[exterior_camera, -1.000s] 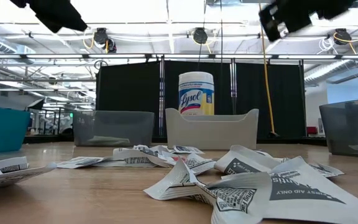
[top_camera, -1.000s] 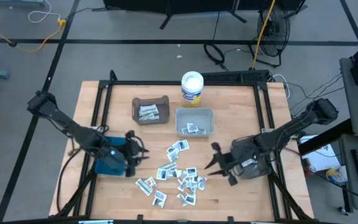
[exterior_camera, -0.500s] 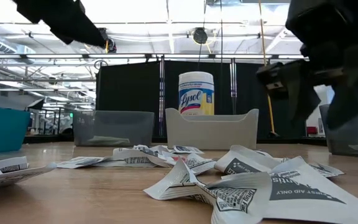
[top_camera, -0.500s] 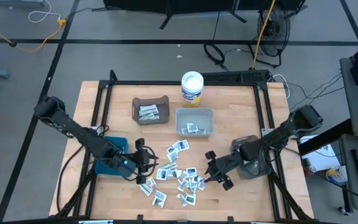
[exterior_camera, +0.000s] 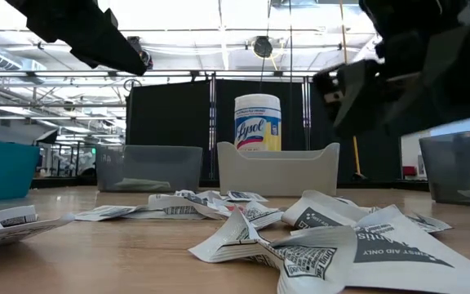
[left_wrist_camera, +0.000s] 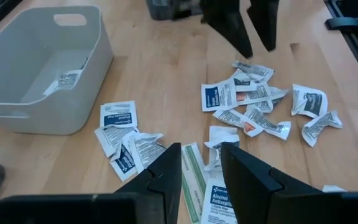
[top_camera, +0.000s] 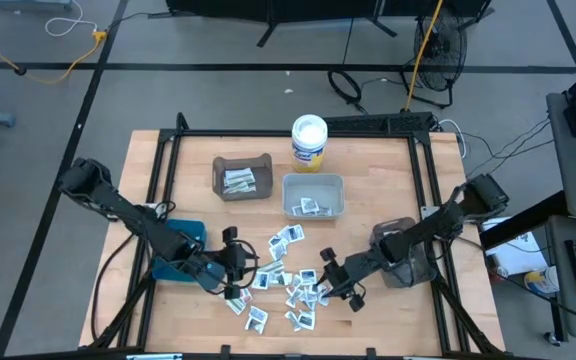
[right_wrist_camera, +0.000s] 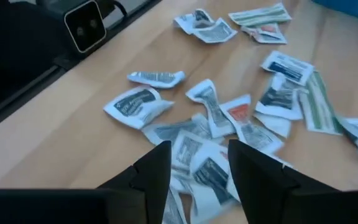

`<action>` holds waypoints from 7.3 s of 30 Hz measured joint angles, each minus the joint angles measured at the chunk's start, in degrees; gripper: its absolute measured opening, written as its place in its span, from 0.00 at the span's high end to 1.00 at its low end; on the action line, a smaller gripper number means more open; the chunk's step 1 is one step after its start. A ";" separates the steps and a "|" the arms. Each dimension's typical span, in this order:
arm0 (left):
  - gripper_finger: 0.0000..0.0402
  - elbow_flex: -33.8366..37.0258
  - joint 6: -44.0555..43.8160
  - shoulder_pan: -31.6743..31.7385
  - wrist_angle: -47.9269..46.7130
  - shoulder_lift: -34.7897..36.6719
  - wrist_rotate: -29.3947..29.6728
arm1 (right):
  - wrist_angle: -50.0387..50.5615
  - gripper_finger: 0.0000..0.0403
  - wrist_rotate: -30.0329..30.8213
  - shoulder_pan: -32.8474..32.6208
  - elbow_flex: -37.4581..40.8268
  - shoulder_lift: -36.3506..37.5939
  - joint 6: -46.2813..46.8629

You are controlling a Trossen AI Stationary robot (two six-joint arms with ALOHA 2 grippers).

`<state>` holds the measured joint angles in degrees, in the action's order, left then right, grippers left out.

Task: Pick & Place First Aid Supplies
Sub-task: Put the gray towelette pack into the gray bin

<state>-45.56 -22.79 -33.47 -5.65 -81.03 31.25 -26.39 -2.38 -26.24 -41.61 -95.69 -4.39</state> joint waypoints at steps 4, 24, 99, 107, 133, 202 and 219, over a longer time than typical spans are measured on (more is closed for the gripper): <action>0.71 0.00 0.04 0.00 -0.09 -0.02 0.01 | -3.93 0.56 -0.88 -0.11 0.05 -3.61 0.30; 0.71 0.00 1.06 0.00 -0.11 0.00 0.31 | -0.05 0.42 1.40 1.16 -2.97 -9.52 3.85; 0.71 0.00 1.86 0.02 2.69 0.00 1.70 | 18.03 0.65 5.32 1.77 -1.32 -0.22 10.52; 0.71 0.00 1.81 0.02 2.50 0.00 1.73 | 18.18 0.72 5.32 1.77 -1.33 3.37 9.21; 0.71 0.00 1.81 0.02 2.45 0.00 1.73 | 18.39 0.77 5.55 2.28 -1.42 5.61 4.82; 0.71 0.02 4.69 0.07 4.28 0.02 3.93 | 9.96 0.77 12.81 34.51 -1.44 8.15 4.20; 0.71 0.02 4.85 0.07 4.26 0.02 3.90 | 10.36 0.68 12.71 34.51 -1.44 7.90 3.83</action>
<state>-45.54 -17.93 -33.41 -1.39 -81.01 35.14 -16.03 10.33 8.27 -43.05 -87.79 -0.56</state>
